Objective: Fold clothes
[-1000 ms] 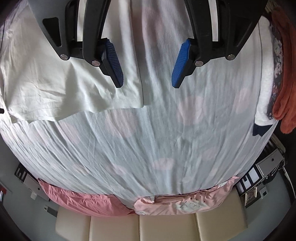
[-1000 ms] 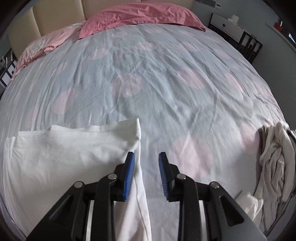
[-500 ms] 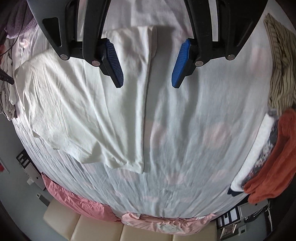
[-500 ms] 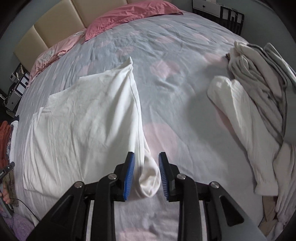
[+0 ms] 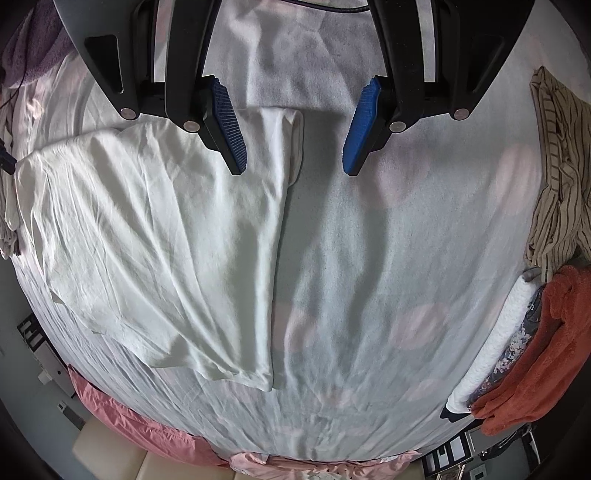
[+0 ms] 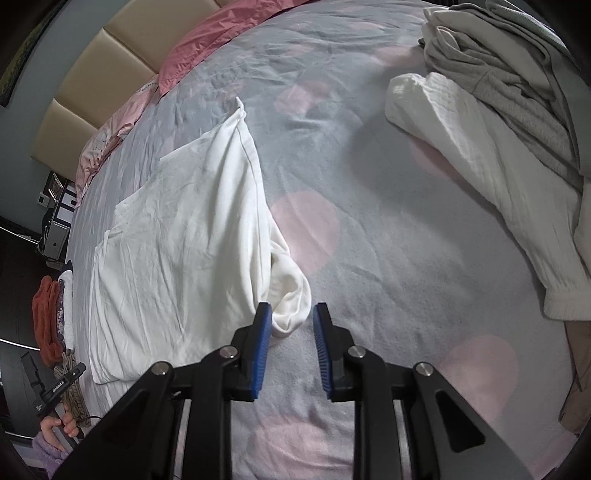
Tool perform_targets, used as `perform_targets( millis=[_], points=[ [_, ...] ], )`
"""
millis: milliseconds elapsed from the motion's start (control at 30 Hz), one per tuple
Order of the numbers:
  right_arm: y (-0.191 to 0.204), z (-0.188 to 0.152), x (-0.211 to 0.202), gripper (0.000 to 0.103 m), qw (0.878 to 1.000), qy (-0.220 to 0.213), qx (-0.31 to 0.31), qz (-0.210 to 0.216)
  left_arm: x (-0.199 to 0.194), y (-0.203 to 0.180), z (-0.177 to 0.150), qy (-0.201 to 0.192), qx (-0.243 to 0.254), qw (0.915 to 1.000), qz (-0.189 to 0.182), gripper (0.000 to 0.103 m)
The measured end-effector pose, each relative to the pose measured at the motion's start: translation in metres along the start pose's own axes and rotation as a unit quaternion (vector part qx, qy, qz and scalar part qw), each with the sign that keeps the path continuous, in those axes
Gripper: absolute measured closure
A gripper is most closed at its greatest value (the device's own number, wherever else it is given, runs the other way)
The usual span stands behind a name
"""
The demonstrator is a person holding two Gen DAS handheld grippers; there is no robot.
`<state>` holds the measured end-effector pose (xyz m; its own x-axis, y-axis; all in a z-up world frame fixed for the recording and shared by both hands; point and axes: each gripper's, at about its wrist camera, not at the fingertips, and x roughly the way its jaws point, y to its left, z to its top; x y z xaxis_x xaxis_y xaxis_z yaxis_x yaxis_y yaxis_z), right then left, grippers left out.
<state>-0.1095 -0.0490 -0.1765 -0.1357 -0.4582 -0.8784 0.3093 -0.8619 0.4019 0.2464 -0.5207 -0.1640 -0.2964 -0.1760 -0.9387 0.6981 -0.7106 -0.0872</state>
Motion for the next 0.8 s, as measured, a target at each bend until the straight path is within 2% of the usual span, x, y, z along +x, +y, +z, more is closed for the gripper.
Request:
perform_targets(
  millis=[200, 300, 500, 667, 800],
  points=[
    [0.013, -0.002, 0.003, 0.081, 1.0, 0.001, -0.029, -0.006, 0.005, -0.003, 0.0, 0.008, -0.001, 0.9999, 0.012, 0.047],
    [0.019, -0.002, 0.009, 0.087, 0.999, 0.007, -0.043, -0.023, 0.008, -0.002, -0.001, 0.016, 0.002, 0.9996, 0.021, 0.047],
    [0.03, -0.002, 0.01, 0.098, 0.996, -0.01, -0.064, -0.059, 0.015, -0.008, 0.0, 0.03, 0.011, 0.9987, 0.038, 0.047],
    [0.02, -0.002, 0.01, 0.101, 0.997, -0.007, -0.043, -0.069, 0.022, -0.018, 0.001, 0.044, 0.027, 0.9971, 0.055, 0.047],
    [0.0, 0.001, 0.01, 0.101, 0.998, -0.003, 0.0, -0.059, 0.04, -0.03, -0.004, 0.077, 0.059, 0.9924, 0.076, 0.047]
  ],
)
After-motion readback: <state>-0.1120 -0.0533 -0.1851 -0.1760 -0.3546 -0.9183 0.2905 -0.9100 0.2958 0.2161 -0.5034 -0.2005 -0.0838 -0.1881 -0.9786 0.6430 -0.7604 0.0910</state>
